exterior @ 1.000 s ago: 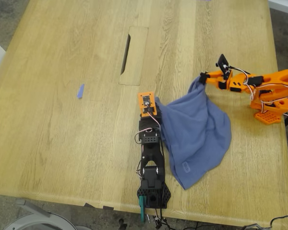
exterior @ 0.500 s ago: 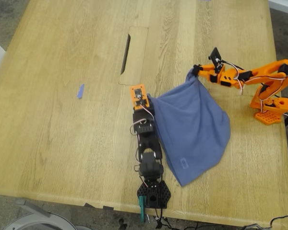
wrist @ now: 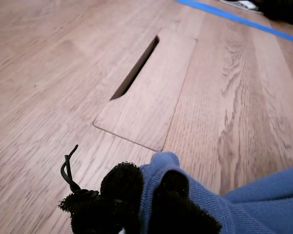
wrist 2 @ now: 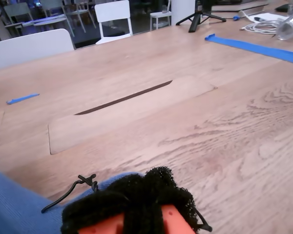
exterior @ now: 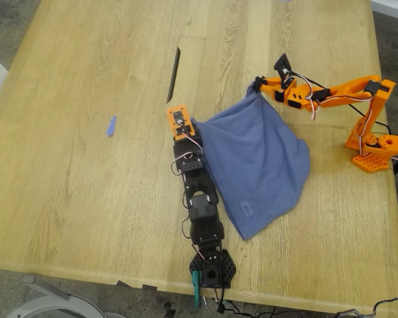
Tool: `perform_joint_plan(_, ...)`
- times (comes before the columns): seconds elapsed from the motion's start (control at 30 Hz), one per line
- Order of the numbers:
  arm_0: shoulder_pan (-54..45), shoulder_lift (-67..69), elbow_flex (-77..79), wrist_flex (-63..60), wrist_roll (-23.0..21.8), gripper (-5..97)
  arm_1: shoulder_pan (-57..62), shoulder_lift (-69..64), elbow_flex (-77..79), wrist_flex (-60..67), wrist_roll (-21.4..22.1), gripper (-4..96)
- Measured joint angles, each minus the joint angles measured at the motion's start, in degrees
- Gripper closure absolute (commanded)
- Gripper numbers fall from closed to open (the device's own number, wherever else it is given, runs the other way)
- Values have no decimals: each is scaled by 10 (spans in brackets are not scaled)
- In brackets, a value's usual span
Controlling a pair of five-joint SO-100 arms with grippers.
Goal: Fold a T-shirt
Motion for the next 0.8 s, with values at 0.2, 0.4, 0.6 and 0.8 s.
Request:
perform_joint_plan(0.2,-18,-73,-83,1,-2,919,13,-57,-67,2,0,912)
perform_joint_plan(0.4,-31,-142,-170,14,4,919,26,-122,-155,40,0,912)
perform_joint_plan(0.6,-46,-194,-237,34,4,919,38,-203,-271,93,2,912)
perform_joint_plan(0.8,-54,-255,-343,77,4,919,40,-254,-358,121,2,912)
